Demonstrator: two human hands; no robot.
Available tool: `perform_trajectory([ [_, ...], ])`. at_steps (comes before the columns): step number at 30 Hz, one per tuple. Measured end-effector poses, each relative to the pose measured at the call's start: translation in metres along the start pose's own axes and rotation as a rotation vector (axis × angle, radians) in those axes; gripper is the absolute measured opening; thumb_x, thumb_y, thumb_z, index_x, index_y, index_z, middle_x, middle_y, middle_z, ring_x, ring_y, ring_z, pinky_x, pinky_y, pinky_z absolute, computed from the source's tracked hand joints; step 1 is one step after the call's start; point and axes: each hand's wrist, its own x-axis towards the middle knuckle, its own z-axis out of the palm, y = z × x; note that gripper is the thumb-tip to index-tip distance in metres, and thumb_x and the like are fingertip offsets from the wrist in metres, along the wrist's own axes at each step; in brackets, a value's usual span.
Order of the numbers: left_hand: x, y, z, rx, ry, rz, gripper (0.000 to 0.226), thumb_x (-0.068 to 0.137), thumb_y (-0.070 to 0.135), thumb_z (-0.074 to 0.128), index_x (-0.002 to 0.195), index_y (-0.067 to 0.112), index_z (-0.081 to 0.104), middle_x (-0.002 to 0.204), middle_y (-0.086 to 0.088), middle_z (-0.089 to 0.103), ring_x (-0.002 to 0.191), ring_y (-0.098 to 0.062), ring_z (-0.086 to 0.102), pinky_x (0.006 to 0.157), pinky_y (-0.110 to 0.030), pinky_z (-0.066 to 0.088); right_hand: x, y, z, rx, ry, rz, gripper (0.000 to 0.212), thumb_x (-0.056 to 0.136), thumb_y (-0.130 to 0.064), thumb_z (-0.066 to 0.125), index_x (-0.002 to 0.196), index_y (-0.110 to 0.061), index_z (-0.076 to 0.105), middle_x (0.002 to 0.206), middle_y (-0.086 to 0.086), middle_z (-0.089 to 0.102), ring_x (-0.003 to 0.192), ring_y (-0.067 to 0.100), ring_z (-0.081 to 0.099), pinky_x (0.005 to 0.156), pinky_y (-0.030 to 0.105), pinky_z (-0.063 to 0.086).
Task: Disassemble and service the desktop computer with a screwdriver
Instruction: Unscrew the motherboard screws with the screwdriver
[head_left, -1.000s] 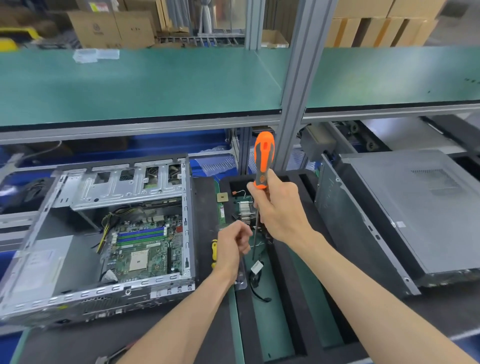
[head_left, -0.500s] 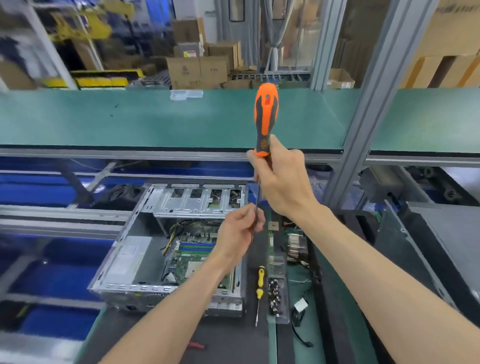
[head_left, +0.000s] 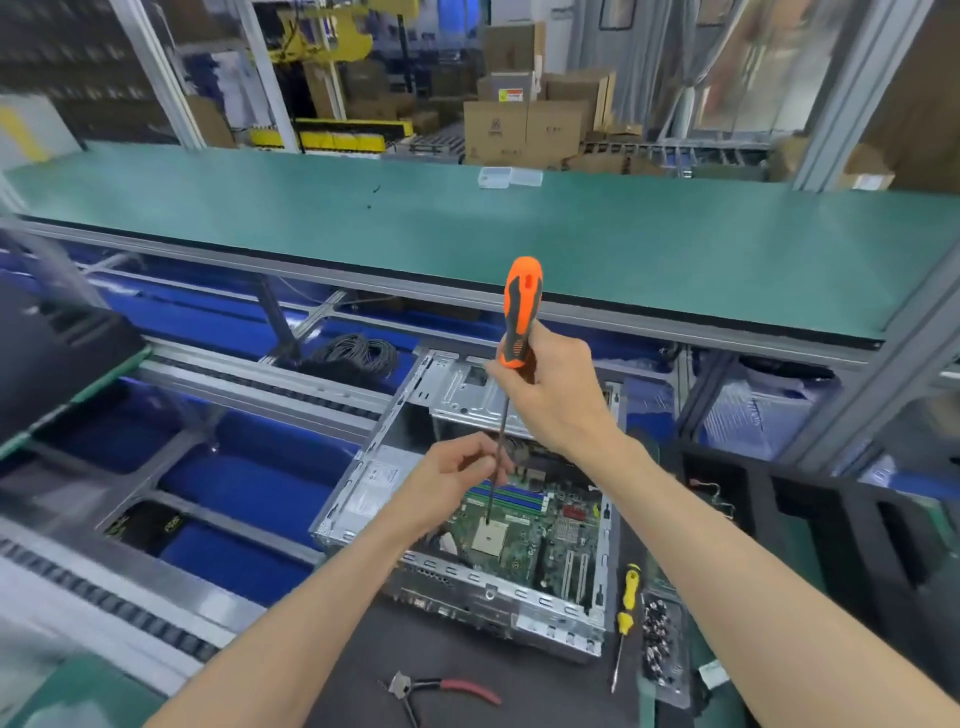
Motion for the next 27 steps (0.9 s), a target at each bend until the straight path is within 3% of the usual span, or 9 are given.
perform_trajectory([
  [4,-0.002,-0.017,-0.026,0.122,-0.015,-0.015,0.029,0.099,0.007,0.049,0.084,0.028,0.063,0.088,0.005,0.069,0.088,-0.008,0.063,0.082,-0.014,0.043,0.018,-0.001,0.022,-0.014,-0.095,-0.007,0.028,0.077,-0.021,0.076,0.089,-0.021,0.050,0.068,-0.004,0.059,0.062,0.018,0.053,0.064,0.040,0.049],
  [7,-0.005,-0.028,-0.037,0.199,-0.019,-0.061,0.020,0.101,0.016,0.047,0.093,0.024,0.064,0.093,0.007,0.069,0.093,-0.015,0.063,0.090,-0.032,0.047,0.024,-0.003,0.035,0.054,-0.158,-0.044,0.040,0.073,-0.024,0.078,0.097,-0.026,0.046,0.068,-0.004,0.059,0.058,0.012,0.048,0.061,0.039,0.049],
  [11,-0.008,-0.037,-0.044,0.299,0.011,-0.088,0.020,0.100,0.014,0.047,0.093,0.024,0.063,0.093,0.009,0.070,0.098,-0.010,0.062,0.096,-0.038,0.045,0.029,-0.004,0.048,0.135,-0.154,-0.096,0.045,0.083,-0.032,0.076,0.105,-0.031,0.037,0.064,-0.003,0.053,0.053,0.011,0.045,0.050,0.021,0.038],
  [15,-0.010,-0.038,-0.045,0.436,0.063,-0.073,0.023,0.094,0.012,0.053,0.085,0.028,0.067,0.093,0.010,0.070,0.100,-0.009,0.058,0.094,-0.037,0.045,0.031,0.000,0.053,0.179,-0.183,-0.105,0.043,0.093,-0.028,0.067,0.122,-0.027,0.035,0.065,0.005,0.053,0.050,0.017,0.043,0.048,0.029,0.039],
  [18,-0.010,-0.037,-0.041,0.573,0.082,0.017,0.022,0.086,0.003,0.063,0.086,0.022,0.075,0.104,0.010,0.068,0.109,-0.009,0.054,0.098,-0.024,0.038,0.033,0.003,0.057,0.216,-0.221,-0.120,0.047,0.093,-0.023,0.067,0.124,-0.028,0.032,0.066,0.011,0.051,0.052,0.024,0.043,0.050,0.038,0.040],
  [21,-0.012,-0.032,-0.041,0.524,0.113,-0.036,0.028,0.078,-0.001,0.061,0.080,0.022,0.076,0.109,0.009,0.066,0.110,-0.010,0.055,0.100,-0.014,0.032,0.034,0.009,0.063,0.257,-0.237,-0.136,0.053,0.092,-0.019,0.068,0.126,-0.029,0.029,0.067,0.010,0.052,0.050,0.021,0.046,0.048,0.036,0.041],
  [23,-0.015,-0.031,-0.040,0.470,0.159,-0.091,0.024,0.079,0.003,0.065,0.079,0.026,0.073,0.106,0.013,0.066,0.108,-0.004,0.056,0.101,-0.020,0.037,0.035,0.013,0.067,0.299,-0.249,-0.161,0.056,0.091,-0.018,0.068,0.127,-0.032,0.027,0.066,0.008,0.050,0.049,0.016,0.045,0.046,0.026,0.038],
  [27,-0.024,-0.036,-0.039,0.364,0.220,-0.217,0.028,0.083,0.012,0.076,0.103,0.028,0.065,0.102,0.020,0.066,0.106,-0.005,0.062,0.100,-0.029,0.044,0.037,0.015,0.080,0.366,-0.292,-0.206,0.058,0.091,-0.016,0.068,0.129,-0.032,0.027,0.067,0.008,0.050,0.049,0.016,0.047,0.046,0.026,0.038],
])
